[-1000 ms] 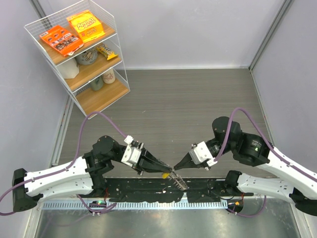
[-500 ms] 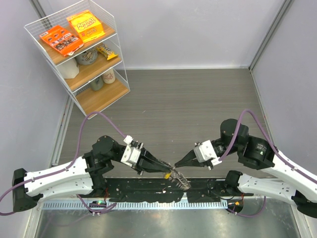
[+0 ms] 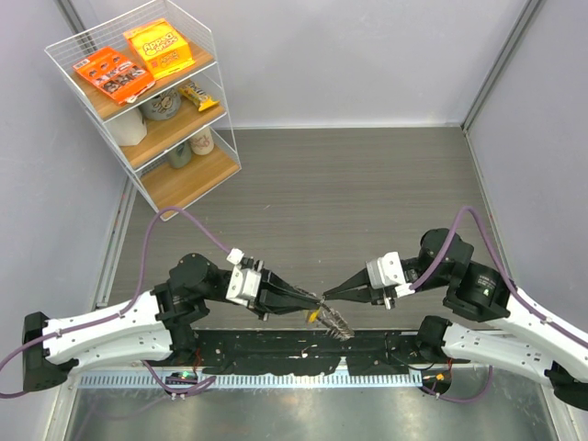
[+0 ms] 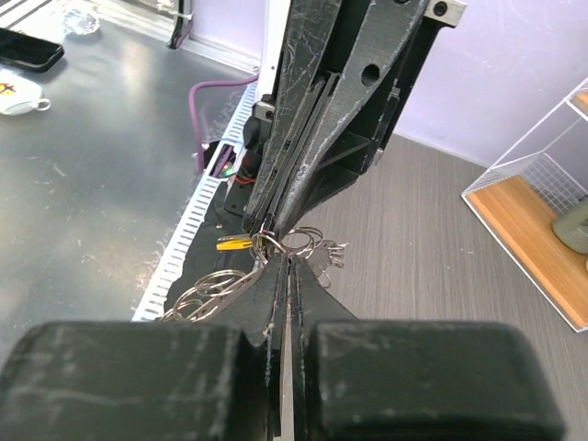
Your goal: Put the keys on the keyring
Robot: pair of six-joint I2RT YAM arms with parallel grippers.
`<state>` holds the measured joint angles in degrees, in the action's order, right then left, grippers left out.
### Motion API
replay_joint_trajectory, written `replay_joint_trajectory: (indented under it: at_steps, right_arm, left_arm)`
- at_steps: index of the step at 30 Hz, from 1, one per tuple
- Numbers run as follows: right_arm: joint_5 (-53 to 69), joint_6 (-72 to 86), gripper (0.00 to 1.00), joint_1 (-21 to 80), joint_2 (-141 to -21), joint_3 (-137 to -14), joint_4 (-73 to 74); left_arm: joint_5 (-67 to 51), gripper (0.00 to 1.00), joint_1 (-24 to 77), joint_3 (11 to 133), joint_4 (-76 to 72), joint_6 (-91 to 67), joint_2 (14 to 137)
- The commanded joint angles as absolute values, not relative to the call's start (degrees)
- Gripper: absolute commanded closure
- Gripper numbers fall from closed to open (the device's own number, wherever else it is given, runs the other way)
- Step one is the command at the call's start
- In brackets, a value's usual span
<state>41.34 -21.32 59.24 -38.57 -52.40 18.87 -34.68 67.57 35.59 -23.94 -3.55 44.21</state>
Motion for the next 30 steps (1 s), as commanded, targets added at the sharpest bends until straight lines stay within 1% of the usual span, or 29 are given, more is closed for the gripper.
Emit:
replay_joint_trajectory:
  at_steps: [1, 8, 16, 21, 27, 30]
  right_arm:
    - [38.2, -17.9, 0.94, 59.4, -36.3, -51.5, 7.1]
    - [34.4, -16.5, 0.94, 59.4, -33.5, -48.6, 3.2]
    - [28.8, -13.1, 0.95, 59.4, -31.4, -45.4, -4.1]
    - [24.6, -11.3, 0.94, 59.5, -30.6, -44.1, -7.8]
    - [21.2, -10.7, 0.94, 59.7, -29.3, -43.0, -9.6]
    - [20.0, -10.9, 0.94, 59.7, -28.5, -42.6, -9.8]
  left_arm:
    - [-29.1, 0.92, 67.6, 36.6, -22.5, -1.2, 44.2]
    - [-27.9, 0.92, 67.6, 37.4, -22.0, -1.1, 44.8]
    - [-26.3, 0.86, 67.6, 37.4, -22.1, -1.1, 45.0]
    - [-25.7, 0.84, 67.7, 37.0, -22.3, -1.1, 44.5]
    - [-24.0, 0.74, 67.7, 36.7, -22.1, -1.1, 43.9]
    - [-22.6, 0.7, 67.6, 36.6, -21.8, -1.0, 43.5]
